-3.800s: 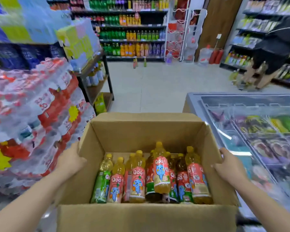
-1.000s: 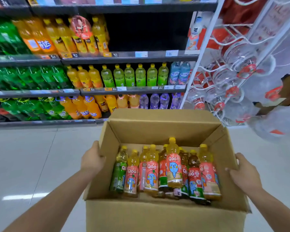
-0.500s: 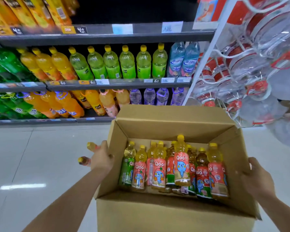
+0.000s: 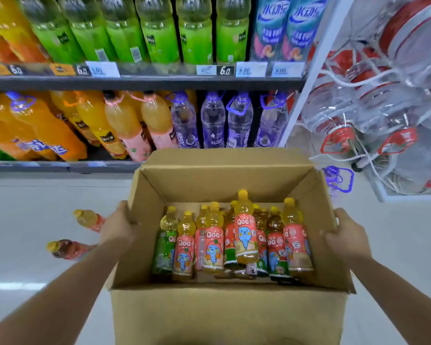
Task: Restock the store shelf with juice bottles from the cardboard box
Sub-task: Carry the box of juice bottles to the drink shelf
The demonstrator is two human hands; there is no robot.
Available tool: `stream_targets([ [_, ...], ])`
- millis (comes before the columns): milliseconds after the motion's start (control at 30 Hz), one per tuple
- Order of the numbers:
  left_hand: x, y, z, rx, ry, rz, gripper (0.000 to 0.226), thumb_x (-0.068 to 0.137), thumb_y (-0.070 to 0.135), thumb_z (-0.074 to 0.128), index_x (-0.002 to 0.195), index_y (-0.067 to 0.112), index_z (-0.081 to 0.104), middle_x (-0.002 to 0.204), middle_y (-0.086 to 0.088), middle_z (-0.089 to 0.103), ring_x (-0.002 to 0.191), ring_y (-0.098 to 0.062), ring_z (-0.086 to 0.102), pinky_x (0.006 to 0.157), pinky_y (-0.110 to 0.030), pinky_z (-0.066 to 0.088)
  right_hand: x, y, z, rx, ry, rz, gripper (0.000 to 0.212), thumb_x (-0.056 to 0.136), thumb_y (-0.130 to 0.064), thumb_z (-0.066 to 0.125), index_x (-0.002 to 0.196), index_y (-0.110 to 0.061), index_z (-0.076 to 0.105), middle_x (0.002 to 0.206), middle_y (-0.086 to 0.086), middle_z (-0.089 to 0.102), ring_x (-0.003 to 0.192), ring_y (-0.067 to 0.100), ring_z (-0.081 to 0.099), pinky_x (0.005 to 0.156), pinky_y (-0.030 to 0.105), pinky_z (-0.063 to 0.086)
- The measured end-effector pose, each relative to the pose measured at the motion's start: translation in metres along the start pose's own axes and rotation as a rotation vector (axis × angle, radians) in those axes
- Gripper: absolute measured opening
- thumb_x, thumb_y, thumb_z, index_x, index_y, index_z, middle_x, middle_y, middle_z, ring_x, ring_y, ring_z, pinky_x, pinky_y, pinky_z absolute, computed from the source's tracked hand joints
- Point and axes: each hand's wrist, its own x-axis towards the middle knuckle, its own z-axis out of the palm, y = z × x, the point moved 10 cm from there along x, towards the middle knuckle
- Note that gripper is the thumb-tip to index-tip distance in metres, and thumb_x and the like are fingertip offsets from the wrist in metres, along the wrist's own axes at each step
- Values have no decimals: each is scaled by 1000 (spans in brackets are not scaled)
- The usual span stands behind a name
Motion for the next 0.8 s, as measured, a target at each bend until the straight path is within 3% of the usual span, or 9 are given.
stream_targets([
  [133,31,-9,32,26,56,-12,29,86,10,60,103,16,38,89,-7,53,79,-28,53,65,-38,44,40,5,49,22,-5,-45,27,76,-8,67,93,-16,48,85,17,65,89,40,62,71,38,43],
  [333,74,-13,82,3,84,18,26,81,11,62,101,16,44,90,-8,60,85,-33,60,77,-46,54,83,19,98,43,10,-52,29,78,-9,68,103,-11,54,101,22,67,97,41,61,76,39,44],
  [433,84,-20,109,14,69,22,25,82,13,62,97,16,42,89,-8,58,85,-33,59,73,-40,50,97,23,115,48,9,-63,27,79,-10,66,103,-13,54,102,21,67,98,40,61,75,37,43],
  [567,99,-28,122,38,108,-5,21,87,15,59,99,14,42,96,-14,62,91,-36,61,72,-40,45,107,16,124,43,67,-115,25,81,-10,63,91,-22,44,93,17,68,93,39,62,66,32,33],
  [667,102,-26,126,72,78,-18,21,90,23,57,100,14,41,100,-15,64,91,-36,62,73,-42,48,105,15,125,-5,114,-117,22,83,-13,60,92,-20,40,76,14,58,80,40,61,63,33,35],
  [800,72,-22,125,31,79,14,31,92,22,55,117,12,40,108,-15,63,97,-35,61,75,-42,49,103,13,128,-50,116,-108,21,86,-15,57,94,-15,37,71,11,50,65,30,45,62,35,36],
])
